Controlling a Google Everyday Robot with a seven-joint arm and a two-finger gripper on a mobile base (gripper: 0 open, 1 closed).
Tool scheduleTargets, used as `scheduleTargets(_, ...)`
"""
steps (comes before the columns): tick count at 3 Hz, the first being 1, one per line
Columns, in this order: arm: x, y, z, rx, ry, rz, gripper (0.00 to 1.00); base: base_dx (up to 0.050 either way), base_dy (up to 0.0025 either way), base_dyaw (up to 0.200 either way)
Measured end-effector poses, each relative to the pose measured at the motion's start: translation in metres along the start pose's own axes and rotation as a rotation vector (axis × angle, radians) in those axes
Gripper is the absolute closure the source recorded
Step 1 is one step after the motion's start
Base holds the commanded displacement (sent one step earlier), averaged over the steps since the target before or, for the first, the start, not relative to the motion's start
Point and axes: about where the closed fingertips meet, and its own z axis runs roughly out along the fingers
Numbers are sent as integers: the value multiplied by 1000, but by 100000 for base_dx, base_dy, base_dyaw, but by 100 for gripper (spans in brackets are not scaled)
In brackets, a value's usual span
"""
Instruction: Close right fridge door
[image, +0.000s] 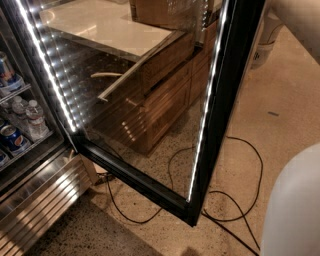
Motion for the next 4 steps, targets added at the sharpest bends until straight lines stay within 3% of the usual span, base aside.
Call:
scheduleTargets(3, 0, 0, 0, 0, 0, 0, 100, -3184, -250, 15267)
scheduleTargets(4, 0, 0, 0, 0, 0, 0, 100, 3041, 236, 15865)
